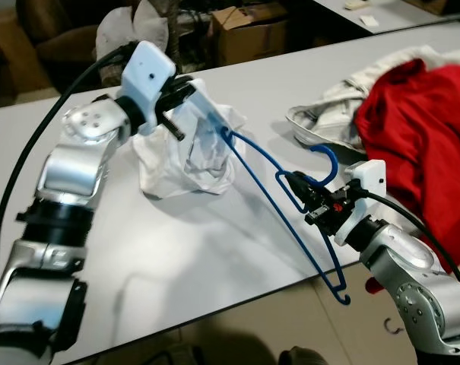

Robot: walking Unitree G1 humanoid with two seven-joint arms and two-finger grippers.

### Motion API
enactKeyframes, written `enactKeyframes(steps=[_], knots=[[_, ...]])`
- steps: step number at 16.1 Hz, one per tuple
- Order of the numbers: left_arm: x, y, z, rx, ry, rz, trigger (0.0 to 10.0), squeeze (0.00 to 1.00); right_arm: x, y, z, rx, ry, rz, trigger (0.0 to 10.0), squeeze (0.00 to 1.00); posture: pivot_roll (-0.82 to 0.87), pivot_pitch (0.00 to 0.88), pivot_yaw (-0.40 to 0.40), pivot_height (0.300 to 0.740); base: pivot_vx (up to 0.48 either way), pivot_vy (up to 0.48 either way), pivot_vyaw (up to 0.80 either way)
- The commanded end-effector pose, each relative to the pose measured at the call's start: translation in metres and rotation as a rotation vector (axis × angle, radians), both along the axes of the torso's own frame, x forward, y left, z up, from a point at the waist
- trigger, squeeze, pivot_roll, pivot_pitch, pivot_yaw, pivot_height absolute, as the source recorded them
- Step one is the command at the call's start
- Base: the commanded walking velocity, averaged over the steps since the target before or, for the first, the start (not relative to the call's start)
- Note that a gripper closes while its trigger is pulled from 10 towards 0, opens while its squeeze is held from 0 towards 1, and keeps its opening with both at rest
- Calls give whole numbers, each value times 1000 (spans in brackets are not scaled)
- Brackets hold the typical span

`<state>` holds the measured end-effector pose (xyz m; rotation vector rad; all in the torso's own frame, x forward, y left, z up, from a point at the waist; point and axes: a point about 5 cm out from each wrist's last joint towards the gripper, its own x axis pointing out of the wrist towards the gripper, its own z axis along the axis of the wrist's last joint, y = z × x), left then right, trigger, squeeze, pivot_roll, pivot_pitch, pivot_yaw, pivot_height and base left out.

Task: Hang hanger

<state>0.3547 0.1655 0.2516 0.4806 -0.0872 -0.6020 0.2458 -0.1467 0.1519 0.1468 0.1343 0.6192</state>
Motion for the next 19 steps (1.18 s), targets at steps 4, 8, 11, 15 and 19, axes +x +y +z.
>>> enactKeyframes(steps=[4,8,11,15,19], knots=[[-20,0,6,90,6,-113,1098,0,15,-6,2,135,79,-80,10000,0,-73,0,10,740,0,0,0],[-38,-11,-11,112,160,-251,353,0,40,-13,4,435,217,-150,10000,0,-65,0,2,740,0,0,0],[-48,-17,-20,115,271,-335,0,0,49,-8,8,639,319,-134,10000,0,-66,0,-3,740,0,0,0],[-53,-19,-26,128,295,-335,0,0,36,-5,13,435,306,11,10000,0,-71,0,-10,740,0,0,0],[-32,-17,34,-221,8,-213,0,0,29,-5,-7,-48,283,16,10000,0,-75,0,-10,740,0,0,0]])
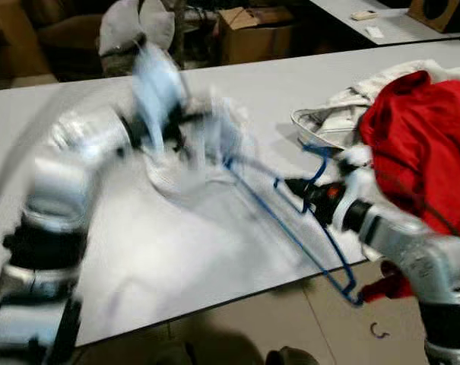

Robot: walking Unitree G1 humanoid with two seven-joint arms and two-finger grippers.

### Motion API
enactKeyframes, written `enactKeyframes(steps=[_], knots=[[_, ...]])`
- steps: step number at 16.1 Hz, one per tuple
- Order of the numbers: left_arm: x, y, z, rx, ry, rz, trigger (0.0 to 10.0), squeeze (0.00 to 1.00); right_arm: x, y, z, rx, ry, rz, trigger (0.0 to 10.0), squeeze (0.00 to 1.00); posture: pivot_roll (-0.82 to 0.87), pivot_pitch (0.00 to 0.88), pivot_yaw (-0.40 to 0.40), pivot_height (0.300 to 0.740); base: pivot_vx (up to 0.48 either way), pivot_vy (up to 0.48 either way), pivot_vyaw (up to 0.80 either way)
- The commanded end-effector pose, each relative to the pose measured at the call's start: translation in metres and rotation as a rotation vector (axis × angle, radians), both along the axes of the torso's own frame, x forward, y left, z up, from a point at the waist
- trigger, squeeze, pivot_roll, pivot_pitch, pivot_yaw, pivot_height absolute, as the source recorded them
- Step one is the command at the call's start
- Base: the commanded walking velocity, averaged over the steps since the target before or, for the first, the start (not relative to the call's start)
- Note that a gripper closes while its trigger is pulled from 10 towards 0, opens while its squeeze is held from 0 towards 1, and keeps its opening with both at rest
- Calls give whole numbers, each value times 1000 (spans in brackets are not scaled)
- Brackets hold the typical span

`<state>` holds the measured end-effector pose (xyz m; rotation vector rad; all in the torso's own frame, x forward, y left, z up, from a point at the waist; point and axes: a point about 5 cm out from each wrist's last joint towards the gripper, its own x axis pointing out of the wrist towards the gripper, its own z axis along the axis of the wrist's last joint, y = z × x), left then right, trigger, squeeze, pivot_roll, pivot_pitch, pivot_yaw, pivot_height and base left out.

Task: Hang hanger

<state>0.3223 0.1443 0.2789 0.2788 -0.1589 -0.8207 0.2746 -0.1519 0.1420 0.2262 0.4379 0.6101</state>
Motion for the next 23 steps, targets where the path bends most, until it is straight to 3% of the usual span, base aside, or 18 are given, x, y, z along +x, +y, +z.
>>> enactKeyframes(steps=[1,3,4,6,8,9,10,11,12,14,15,17,19,23], knots=[[5,9,21,-136,-78,69,0,0,-3,2,3,-49,-14,11,10000,0,-75,0,-10,740,0,0,0],[12,22,39,-259,-127,160,0,0,-2,-2,15,-10,-65,-39,10000,0,-72,0,-8,740,0,0,0],[14,25,41,-259,-118,170,0,0,3,-10,31,47,-152,-101,10000,0,-72,0,-8,740,0,0,0],[14,27,35,-167,-112,168,0,0,14,-24,73,224,-337,-176,10000,0,-77,0,6,740,0,0,0],[19,33,33,-116,-131,236,0,0,15,-32,107,382,-476,-198,10000,0,-76,0,5,740,0,0,0],[21,36,31,-101,-132,255,0,0,16,-43,128,514,-550,-264,10000,0,-80,0,7,740,0,0,0],[20,36,28,-86,-128,247,0,0,15,-46,131,544,-545,-280,10000,0,-83,0,8,740,0,0,0],[19,31,22,-73,-119,214,0,0,14,-41,104,378,-422,-244,10000,0,-88,0,8,740,0,0,0],[18,28,20,-69,-120,201,0,0,12,-37,86,297,-342,-216,10000,0,-88,0,8,740,0,0,0],[19,25,21,-59,-162,202,0,0,2,-29,41,168,-138,-196,10000,0,-88,0,7,740,0,0,0],[19,25,22,-58,-170,204,0,0,0,-29,35,145,-110,-194,10000,0,-88,0,7,740,0,0,0],[19,24,27,-76,-202,192,0,0,-4,-26,34,141,-99,-160,10000,0,-89,0,8,740,0,0,0],[15,13,27,-78,-205,107,78,0,-7,-20,38,148,-122,-103,10000,0,-92,0,13,740,0,0,0],[8,-13,1,-7,-103,-15,0,0,-14,2,46,133,-206,80,10000,0,-94,0,17,740,0,0,0]])
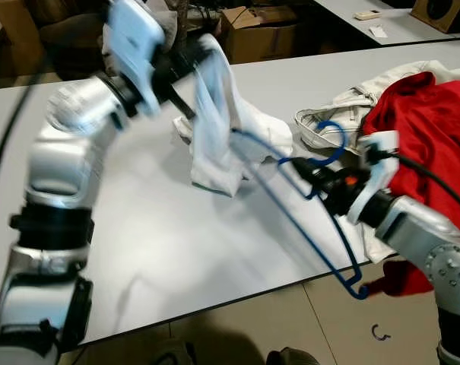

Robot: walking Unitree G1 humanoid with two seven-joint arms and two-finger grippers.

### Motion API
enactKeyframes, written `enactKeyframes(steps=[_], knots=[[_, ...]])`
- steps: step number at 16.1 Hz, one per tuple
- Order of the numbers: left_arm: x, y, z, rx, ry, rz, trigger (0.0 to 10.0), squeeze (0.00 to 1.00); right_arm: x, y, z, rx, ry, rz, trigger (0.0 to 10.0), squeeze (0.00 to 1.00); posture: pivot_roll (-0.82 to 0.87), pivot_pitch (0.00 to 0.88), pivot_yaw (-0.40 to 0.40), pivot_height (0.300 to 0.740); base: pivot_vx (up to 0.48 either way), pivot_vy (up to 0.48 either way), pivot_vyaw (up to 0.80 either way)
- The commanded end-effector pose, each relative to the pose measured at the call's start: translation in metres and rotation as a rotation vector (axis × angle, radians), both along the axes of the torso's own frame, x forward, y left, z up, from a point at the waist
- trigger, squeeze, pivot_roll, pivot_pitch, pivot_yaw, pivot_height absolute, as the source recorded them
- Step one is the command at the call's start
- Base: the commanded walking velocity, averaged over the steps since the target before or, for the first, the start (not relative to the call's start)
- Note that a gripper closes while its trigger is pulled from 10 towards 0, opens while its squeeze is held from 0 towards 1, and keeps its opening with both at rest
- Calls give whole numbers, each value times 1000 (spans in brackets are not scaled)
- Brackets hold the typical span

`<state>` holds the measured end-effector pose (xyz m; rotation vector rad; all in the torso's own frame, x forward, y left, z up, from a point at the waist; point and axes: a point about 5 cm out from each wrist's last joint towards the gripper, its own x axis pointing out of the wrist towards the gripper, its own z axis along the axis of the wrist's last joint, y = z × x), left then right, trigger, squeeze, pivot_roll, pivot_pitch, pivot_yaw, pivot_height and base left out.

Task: Hang hanger

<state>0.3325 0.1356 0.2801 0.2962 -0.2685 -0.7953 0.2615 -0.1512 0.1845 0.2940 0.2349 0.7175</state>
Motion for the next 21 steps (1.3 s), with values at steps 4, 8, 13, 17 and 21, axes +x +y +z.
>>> enactKeyframes(steps=[4,8,13,17,21], knots=[[-8,-11,-7,38,51,-93,0,0,22,-16,21,52,-178,-258,10000,0,-93,0,15,740,0,0,0],[1,10,-22,118,104,59,0,0,22,-27,19,-17,-201,-350,10000,0,-96,0,13,740,0,0,0],[-14,0,-30,167,167,-111,0,0,30,-25,13,59,-161,-423,10000,0,-101,0,19,740,0,0,0],[-22,-12,-55,245,282,-203,0,0,38,-14,21,340,-83,-308,10000,0,-109,0,16,740,0,0,0],[7,7,-51,118,256,43,10000,0,58,-22,1,529,75,-327,10000,0,-104,0,-4,740,0,0,0]])
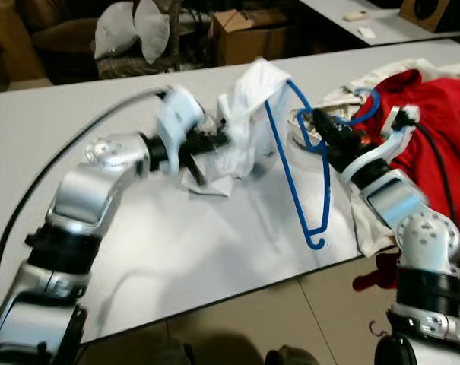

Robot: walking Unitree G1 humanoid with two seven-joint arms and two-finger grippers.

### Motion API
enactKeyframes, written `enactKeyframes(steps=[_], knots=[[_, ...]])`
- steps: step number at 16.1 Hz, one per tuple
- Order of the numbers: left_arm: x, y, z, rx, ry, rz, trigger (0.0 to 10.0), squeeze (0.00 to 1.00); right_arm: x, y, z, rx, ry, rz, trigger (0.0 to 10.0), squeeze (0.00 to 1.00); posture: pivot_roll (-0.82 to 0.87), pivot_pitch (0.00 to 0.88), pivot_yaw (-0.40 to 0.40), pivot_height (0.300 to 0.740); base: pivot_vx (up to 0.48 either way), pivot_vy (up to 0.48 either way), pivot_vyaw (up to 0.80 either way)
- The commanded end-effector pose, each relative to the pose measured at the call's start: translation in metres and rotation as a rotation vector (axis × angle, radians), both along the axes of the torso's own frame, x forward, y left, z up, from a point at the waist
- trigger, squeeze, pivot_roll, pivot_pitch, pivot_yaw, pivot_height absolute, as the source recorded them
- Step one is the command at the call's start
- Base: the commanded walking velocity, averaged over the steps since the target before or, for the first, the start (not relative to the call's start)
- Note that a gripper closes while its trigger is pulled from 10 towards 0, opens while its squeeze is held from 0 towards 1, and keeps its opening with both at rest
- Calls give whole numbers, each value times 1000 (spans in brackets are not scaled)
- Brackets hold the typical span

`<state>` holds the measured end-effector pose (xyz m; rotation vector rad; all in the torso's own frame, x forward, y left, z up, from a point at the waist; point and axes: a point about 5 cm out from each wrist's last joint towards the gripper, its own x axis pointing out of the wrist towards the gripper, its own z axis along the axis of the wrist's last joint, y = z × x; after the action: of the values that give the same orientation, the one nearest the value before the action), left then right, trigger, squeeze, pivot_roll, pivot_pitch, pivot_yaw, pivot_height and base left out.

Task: Hang hanger

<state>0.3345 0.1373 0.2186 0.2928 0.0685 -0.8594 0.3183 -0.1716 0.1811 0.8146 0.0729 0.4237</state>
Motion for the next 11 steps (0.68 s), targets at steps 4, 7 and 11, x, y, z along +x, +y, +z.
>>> enactKeyframes(steps=[4,7,11], knots=[[4,21,-8,166,-59,96,10000,1000,6,-5,0,-3,27,30,10000,0,-105,0,-16,740,0,0,0],[-5,16,-12,181,-116,-10,10000,1000,10,-7,-1,-6,38,33,10000,0,-103,0,-20,740,0,0,0],[-45,-23,-13,129,-104,-403,10000,0,10,-7,-1,4,44,39,10000,0,-107,0,-18,740,0,0,0]])
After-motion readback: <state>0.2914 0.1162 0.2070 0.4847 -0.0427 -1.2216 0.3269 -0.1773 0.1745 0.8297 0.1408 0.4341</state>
